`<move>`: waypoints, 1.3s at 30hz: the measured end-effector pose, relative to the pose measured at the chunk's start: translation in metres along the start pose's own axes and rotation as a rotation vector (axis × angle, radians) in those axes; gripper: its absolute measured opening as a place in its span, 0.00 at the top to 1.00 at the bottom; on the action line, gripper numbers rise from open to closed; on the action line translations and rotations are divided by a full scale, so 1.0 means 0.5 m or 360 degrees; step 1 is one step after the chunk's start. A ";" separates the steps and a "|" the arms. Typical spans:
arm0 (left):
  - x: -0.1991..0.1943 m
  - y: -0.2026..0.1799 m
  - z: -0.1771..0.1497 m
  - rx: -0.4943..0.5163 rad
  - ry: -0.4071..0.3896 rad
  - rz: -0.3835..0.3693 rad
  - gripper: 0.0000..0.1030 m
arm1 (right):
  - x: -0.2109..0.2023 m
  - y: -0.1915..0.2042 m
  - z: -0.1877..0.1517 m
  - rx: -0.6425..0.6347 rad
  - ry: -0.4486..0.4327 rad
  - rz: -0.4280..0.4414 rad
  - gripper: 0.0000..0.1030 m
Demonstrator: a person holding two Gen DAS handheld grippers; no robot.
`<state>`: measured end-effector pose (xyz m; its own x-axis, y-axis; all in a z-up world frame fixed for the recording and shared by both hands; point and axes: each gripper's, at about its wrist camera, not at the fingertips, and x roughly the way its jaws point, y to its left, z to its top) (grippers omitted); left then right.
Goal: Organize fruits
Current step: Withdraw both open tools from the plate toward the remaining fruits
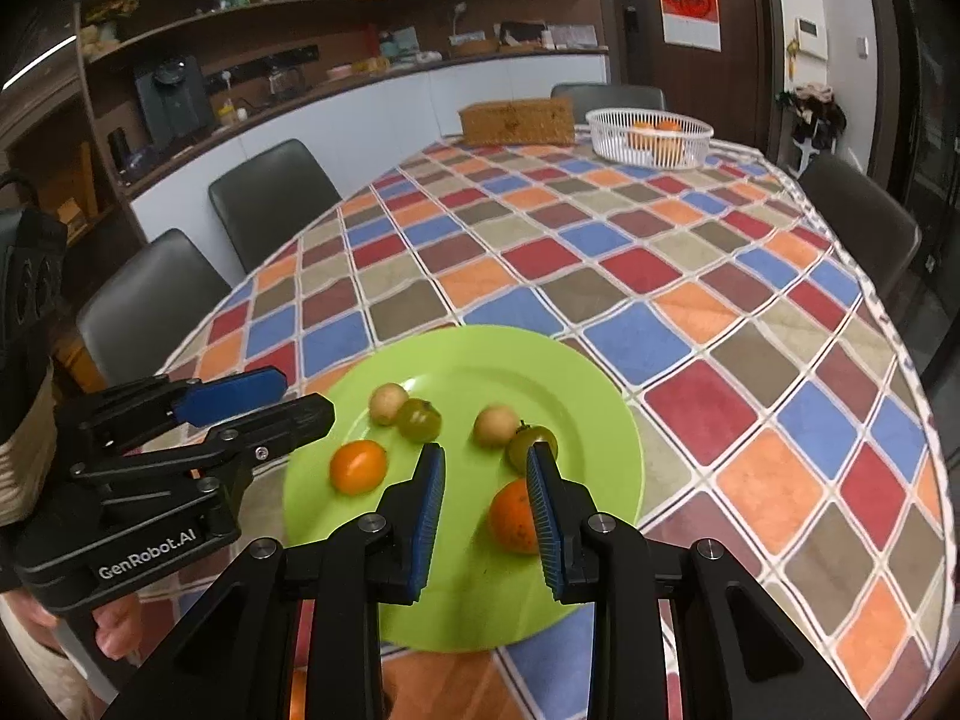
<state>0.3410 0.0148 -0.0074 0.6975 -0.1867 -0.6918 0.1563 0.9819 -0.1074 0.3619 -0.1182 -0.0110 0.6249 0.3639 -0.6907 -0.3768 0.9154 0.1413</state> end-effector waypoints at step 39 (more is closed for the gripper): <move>-0.229 -0.154 -0.183 -0.0094 -0.0136 0.0183 0.13 | -0.243 -0.012 -0.178 -0.0031 -0.0099 -0.0042 0.55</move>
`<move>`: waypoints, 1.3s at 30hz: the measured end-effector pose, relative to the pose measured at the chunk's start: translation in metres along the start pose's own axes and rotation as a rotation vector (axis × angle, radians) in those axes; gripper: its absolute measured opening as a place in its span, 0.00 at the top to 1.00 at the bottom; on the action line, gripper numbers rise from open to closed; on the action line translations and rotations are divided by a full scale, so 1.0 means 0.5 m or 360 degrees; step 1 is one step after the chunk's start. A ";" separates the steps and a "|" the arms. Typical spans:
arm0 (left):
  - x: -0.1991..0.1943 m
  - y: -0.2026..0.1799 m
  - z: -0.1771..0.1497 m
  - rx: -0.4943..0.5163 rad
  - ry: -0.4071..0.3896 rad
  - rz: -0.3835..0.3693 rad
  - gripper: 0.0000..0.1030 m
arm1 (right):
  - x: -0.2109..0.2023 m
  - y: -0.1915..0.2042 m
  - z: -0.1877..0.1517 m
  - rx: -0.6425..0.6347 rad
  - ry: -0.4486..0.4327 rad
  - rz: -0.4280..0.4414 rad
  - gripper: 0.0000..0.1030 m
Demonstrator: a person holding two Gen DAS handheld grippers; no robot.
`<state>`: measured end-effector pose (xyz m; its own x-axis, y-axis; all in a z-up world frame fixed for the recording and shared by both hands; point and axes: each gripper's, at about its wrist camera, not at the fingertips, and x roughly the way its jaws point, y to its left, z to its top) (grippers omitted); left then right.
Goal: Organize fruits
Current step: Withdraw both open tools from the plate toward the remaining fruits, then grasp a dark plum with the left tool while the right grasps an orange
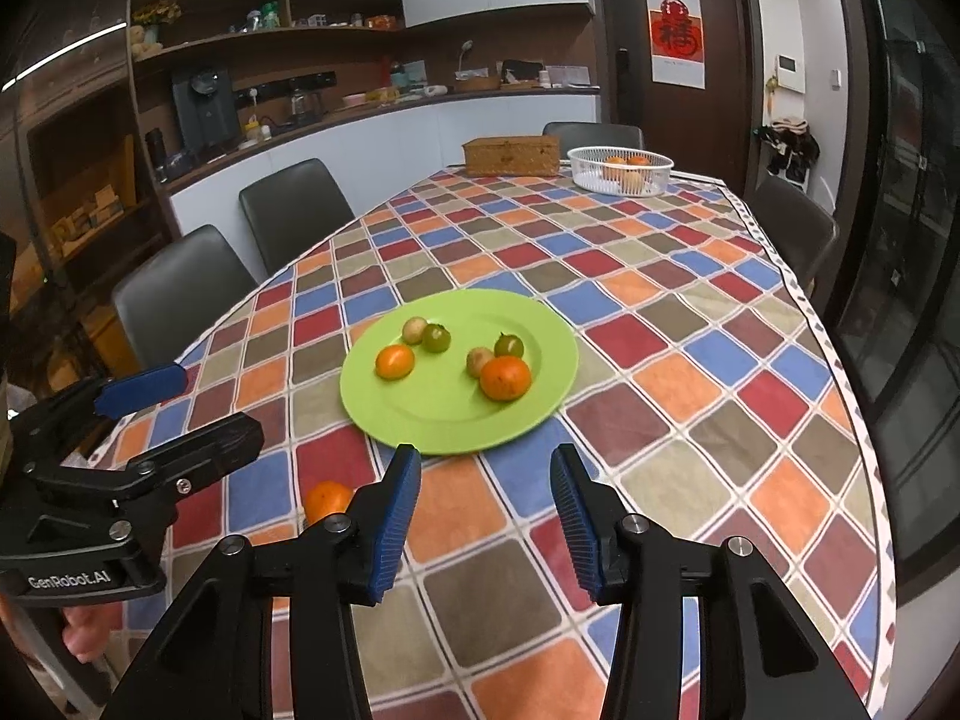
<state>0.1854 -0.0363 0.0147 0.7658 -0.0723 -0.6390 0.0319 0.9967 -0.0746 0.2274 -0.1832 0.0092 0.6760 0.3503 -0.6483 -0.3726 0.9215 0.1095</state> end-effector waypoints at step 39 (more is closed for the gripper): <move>0.178 -0.021 -0.141 -0.0231 0.0455 0.0073 0.48 | 0.142 -0.138 -0.120 0.0232 0.0291 -0.0167 0.55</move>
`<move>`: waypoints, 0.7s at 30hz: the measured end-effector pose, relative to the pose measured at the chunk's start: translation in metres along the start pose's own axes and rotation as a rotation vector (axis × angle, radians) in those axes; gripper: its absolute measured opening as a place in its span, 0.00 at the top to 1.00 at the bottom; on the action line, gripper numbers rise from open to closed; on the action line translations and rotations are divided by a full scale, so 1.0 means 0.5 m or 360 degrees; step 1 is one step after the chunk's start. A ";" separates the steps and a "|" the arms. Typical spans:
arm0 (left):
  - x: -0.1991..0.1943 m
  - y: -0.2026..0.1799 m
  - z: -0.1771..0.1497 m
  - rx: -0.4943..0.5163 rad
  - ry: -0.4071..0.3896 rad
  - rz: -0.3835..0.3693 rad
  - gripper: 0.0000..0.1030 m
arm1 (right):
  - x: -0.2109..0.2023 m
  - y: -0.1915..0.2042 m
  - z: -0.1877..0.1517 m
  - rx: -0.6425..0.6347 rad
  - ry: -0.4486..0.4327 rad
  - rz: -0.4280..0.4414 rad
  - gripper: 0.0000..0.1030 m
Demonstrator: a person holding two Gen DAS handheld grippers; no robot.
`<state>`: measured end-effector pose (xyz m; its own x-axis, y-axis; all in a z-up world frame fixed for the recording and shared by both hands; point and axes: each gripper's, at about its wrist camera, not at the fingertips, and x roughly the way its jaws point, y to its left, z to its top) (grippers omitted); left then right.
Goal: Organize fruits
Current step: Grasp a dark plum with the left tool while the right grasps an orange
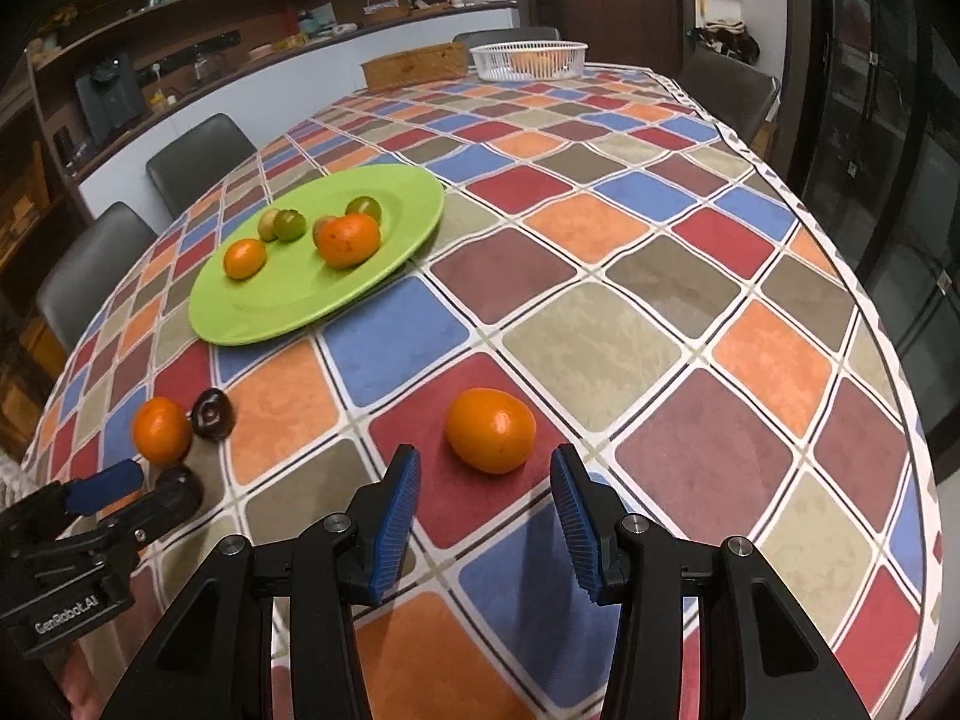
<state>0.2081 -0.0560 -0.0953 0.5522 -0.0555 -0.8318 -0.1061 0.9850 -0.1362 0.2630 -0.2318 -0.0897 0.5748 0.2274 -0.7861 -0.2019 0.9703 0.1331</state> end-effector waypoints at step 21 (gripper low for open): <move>0.011 0.001 0.008 0.0039 0.0019 -0.0074 0.73 | 0.031 0.002 0.019 -0.0025 0.0025 -0.0018 0.66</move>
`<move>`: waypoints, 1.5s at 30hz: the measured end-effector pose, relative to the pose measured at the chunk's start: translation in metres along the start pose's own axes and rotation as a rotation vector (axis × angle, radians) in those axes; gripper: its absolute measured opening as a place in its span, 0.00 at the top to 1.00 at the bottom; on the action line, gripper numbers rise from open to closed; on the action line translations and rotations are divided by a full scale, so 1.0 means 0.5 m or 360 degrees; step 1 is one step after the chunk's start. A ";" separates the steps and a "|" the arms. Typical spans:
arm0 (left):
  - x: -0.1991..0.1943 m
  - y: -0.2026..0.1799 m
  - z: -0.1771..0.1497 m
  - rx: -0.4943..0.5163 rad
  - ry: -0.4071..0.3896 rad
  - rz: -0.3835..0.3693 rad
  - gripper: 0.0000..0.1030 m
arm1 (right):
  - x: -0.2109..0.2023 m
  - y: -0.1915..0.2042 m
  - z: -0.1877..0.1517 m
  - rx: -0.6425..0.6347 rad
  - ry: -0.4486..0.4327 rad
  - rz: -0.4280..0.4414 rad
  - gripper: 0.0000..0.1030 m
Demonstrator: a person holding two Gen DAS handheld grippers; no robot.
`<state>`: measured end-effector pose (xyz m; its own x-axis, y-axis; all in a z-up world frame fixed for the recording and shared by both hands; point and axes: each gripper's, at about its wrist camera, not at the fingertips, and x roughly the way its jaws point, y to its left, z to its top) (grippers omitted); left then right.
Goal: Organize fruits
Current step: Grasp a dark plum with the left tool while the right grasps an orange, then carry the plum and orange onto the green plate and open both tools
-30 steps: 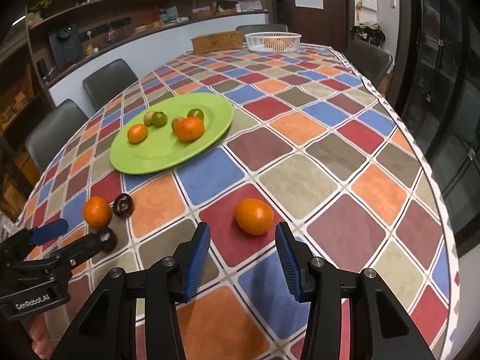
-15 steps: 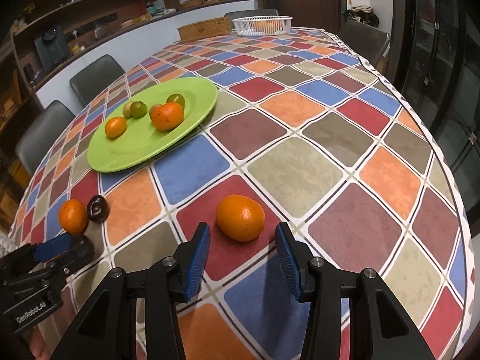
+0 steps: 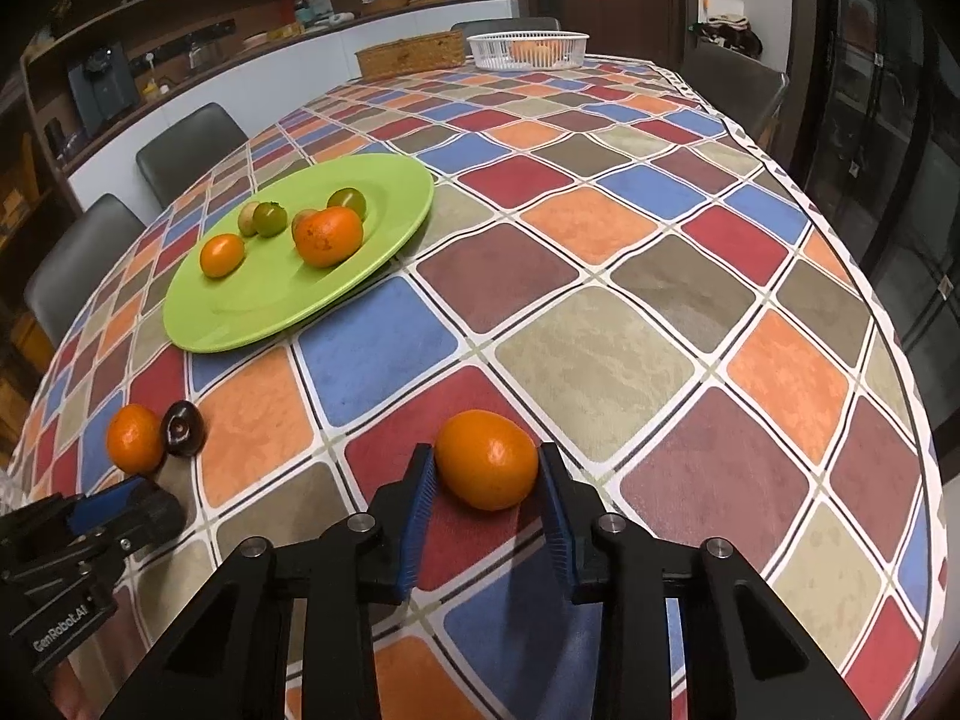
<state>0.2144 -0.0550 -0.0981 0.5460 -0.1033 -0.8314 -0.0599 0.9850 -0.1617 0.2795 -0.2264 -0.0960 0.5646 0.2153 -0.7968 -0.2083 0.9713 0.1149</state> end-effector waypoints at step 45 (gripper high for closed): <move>-0.205 0.026 0.094 0.0274 -0.0522 -0.0190 0.73 | -0.187 0.157 0.071 -0.0140 -0.0374 0.0226 0.67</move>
<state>0.1968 -0.0251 0.0100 0.7806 -0.1967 -0.5933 0.1462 0.9803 -0.1327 0.2385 -0.1665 0.0086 0.6921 0.3760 -0.6161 -0.3613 0.9194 0.1553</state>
